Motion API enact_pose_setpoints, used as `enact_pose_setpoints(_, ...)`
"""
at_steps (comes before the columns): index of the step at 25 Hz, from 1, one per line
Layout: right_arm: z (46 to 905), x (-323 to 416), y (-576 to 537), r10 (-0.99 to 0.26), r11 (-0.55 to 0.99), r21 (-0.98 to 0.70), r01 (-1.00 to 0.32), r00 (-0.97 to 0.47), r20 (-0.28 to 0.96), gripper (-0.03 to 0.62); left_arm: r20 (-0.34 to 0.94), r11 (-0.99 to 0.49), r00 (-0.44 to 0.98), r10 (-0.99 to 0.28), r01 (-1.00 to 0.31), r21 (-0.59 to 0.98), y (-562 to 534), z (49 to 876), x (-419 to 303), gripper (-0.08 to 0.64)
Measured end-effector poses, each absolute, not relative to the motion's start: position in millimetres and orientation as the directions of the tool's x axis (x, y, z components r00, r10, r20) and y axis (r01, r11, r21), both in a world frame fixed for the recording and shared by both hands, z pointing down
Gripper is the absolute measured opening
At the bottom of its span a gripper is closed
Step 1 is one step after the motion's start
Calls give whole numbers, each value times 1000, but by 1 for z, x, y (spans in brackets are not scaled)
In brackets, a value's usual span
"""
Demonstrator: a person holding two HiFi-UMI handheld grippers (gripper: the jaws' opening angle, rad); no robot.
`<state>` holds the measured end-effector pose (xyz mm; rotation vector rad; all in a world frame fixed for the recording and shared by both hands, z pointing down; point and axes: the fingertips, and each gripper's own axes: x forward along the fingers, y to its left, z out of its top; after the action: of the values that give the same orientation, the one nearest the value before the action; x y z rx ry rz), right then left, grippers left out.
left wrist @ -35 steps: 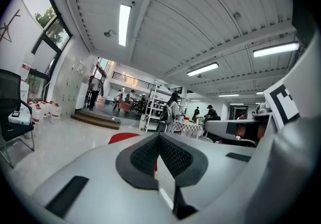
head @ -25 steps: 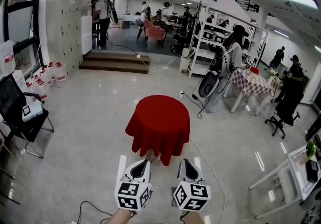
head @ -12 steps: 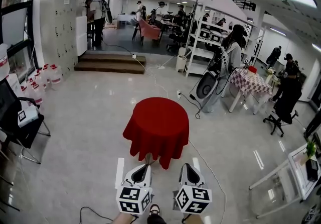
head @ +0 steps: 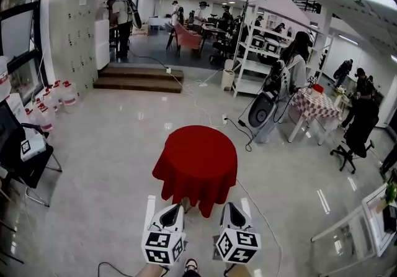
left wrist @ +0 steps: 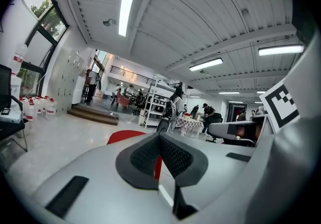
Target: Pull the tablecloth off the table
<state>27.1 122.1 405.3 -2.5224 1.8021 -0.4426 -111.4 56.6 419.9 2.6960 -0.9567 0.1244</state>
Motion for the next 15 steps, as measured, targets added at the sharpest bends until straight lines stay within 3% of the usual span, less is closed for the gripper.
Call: enact_pose_setpoints(15, 395, 103, 12, -951, -266, -168, -949, 230, 209, 25, 174, -692, 733, -658, -679, 243, -44, 419, -41, 14)
